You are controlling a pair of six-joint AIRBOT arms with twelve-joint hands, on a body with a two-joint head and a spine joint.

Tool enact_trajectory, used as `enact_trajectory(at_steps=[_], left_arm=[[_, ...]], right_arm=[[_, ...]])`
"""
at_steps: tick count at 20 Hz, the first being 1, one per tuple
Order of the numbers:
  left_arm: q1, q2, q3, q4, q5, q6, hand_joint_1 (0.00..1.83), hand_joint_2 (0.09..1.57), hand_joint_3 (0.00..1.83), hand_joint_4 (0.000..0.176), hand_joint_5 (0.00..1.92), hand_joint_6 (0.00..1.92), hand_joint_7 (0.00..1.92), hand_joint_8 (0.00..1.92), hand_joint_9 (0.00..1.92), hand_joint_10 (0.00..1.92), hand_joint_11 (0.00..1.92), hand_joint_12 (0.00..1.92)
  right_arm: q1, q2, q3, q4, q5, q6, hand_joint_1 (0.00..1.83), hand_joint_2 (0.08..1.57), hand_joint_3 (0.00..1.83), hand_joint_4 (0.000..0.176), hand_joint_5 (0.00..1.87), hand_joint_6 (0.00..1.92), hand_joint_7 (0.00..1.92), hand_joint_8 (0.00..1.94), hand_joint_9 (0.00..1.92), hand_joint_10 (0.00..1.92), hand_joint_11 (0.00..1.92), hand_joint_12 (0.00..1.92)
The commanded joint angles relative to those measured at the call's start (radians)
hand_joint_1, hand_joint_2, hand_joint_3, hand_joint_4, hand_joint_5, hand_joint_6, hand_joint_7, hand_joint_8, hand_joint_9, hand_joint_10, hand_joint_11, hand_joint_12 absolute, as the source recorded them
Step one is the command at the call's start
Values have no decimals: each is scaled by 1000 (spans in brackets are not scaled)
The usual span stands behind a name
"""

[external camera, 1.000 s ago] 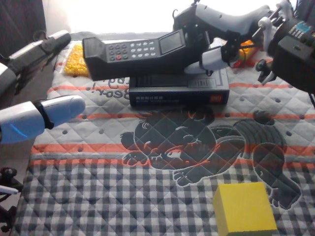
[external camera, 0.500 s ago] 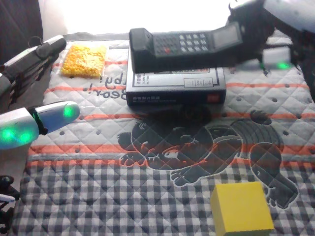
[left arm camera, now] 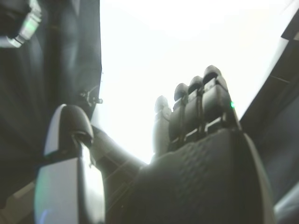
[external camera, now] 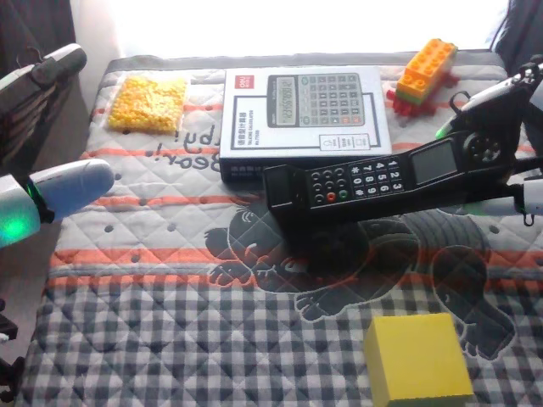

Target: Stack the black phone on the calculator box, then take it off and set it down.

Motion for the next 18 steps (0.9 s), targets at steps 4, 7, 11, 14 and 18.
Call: enact_trajectory(at_steps=[4,7,11,14,18], left_arm=[[4,2,6,2,-124,-19,707,1013,0,89,206,0,150,1,87,1,0,264],[5,2,6,0,-124,-20,708,1020,2,96,208,0,150,0,82,1,0,247],[5,-2,9,-5,-120,-21,726,1019,0,95,206,4,145,0,79,0,0,249],[7,-5,11,-8,-121,-25,773,1034,5,88,200,0,139,2,77,2,0,252],[12,-5,11,-13,-124,-26,768,1038,3,93,203,1,149,3,87,3,0,237]], right_arm=[[-85,30,-44,53,246,36,1285,1036,3,0,1359,89,1125,917,1062,650,897,1117],[-119,29,-54,62,254,41,1259,1100,0,0,1035,767,1046,963,920,517,785,905],[-177,4,-63,95,256,44,964,947,0,40,381,2,415,3,449,1,278,357],[-205,2,-70,96,257,64,742,874,0,125,25,0,127,0,175,0,23,247],[-223,0,-70,101,267,85,716,840,0,175,0,0,5,0,13,0,0,8]])
